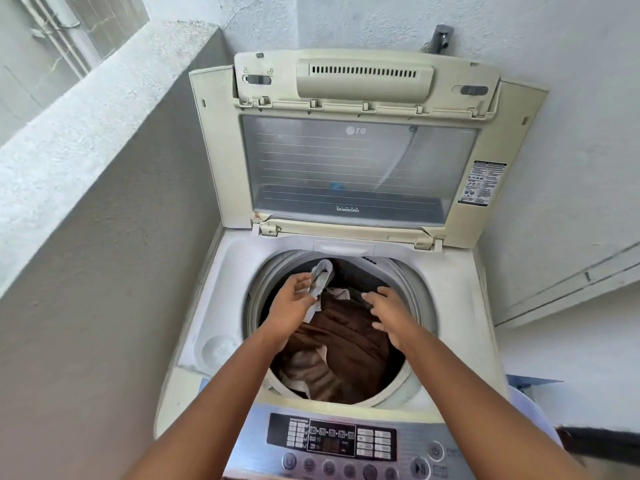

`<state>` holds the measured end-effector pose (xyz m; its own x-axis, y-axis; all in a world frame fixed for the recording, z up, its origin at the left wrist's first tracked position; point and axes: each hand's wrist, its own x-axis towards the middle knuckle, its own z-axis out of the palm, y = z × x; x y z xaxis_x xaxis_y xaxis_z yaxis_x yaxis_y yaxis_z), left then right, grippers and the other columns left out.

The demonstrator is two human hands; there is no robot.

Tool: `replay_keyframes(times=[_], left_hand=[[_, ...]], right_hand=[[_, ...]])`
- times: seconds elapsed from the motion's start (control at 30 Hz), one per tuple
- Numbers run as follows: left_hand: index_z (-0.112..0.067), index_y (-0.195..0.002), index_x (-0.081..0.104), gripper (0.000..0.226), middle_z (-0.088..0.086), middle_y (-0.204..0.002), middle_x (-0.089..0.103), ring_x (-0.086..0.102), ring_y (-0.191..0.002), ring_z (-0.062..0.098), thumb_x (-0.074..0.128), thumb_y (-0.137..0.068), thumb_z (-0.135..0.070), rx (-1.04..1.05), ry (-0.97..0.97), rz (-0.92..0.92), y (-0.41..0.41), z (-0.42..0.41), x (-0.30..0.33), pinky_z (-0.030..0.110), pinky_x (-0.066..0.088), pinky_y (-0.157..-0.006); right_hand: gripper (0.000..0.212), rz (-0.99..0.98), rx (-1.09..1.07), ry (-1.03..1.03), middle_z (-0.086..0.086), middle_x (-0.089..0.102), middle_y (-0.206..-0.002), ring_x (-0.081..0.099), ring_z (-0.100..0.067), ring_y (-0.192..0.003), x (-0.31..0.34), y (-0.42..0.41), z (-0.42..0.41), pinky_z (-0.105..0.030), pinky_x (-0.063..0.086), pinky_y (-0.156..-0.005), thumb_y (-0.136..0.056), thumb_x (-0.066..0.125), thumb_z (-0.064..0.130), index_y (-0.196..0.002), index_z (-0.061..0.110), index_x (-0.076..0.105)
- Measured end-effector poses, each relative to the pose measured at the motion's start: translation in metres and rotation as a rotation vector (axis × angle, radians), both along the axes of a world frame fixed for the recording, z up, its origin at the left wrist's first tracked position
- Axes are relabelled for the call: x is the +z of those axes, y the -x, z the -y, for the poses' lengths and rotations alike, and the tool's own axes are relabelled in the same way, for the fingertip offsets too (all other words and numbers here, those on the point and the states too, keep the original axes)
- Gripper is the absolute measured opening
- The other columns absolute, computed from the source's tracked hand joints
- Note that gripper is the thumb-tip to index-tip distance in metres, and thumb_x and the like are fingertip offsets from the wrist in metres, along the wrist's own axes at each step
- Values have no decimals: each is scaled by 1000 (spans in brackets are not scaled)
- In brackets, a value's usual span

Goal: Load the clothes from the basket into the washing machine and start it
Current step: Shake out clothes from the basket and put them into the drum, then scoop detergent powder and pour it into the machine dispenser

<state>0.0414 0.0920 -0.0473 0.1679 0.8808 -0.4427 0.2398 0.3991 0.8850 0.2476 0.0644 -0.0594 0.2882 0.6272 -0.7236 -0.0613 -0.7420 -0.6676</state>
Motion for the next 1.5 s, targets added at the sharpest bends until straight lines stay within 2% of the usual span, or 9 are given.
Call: replay_keyframes(times=[0.3, 0.47, 0.57, 0.77, 1.0, 1.1, 1.23, 1.4, 1.5], left_hand=[[-16, -145, 37, 54, 9, -126, 58, 61, -112, 20, 62, -98, -24, 48, 179, 201, -26, -53, -17, 39, 50, -103], [-12, -148, 35, 66, 7, -130, 59, 60, -118, 18, 60, -95, -43, 139, 314, 387, -42, -76, -25, 35, 54, -91], [-18, -133, 49, 45, 13, -135, 56, 59, -120, 21, 52, -99, -48, 213, 351, 462, -49, -83, -26, 43, 55, -94], [-19, -150, 30, 72, 20, -134, 52, 57, -122, 25, 54, -94, -57, 360, 368, 566, -61, -84, -29, 36, 59, -78], [-20, -144, 32, 61, 19, -139, 48, 59, -117, 24, 51, -97, -54, 404, 329, 575, -69, -88, -31, 42, 58, -86], [-29, -157, 8, 81, 5, -148, 44, 60, -118, 21, 48, -94, -62, 349, 308, 489, -72, -86, -28, 38, 59, -87], [-36, -155, -14, 91, -4, -145, 37, 56, -124, 24, 50, -95, -60, 284, 307, 454, -69, -78, -28, 35, 58, -89], [-35, -157, 1, 79, 13, -128, 57, 64, -108, 27, 56, -101, -30, 251, 320, 483, -55, -78, -36, 40, 60, -87], [-34, -156, 10, 71, 10, -130, 57, 65, -111, 26, 54, -102, -30, 248, 288, 460, -53, -72, -40, 37, 60, -87]], right_hand=[[51, -301, -154, -175, -6, 52, -140, 47, -25, -131, 7, 15, -59, -44, 42, -100, -94, 61, 41, -137, 18, 49], [43, -380, -283, -223, -11, 54, -134, 50, -26, -127, 9, 22, -71, -44, 44, -98, -89, 55, 61, -123, 36, 46], [55, -360, -365, -208, -10, 54, -131, 53, -26, -123, 4, 28, -78, -43, 48, -92, -84, 55, 69, -125, 33, 43], [99, -390, -493, -276, -6, 57, -130, 61, -20, -113, -1, 36, -87, -37, 50, -80, -61, 58, 80, -139, 22, 42], [97, -390, -443, -234, -8, 54, -128, 56, -19, -97, -4, 28, -88, -36, 55, -75, -60, 56, 85, -133, 22, 49], [109, -371, -406, -210, -9, 55, -128, 51, -17, -85, -6, 27, -88, -34, 58, -69, -54, 58, 88, -139, 22, 40], [71, -329, -396, -215, -3, 55, -122, 54, -14, -74, -18, 27, -78, -37, 58, -78, -88, 54, 65, -145, 39, 19], [30, -356, -297, -223, -11, 55, -125, 60, -18, -85, -24, 12, -66, -34, 52, -75, -98, 56, 28, -127, 24, 45], [43, -382, -284, -215, -13, 58, -127, 64, -20, -89, -27, 13, -55, -33, 53, -75, -99, 57, 25, -138, 16, 42]])
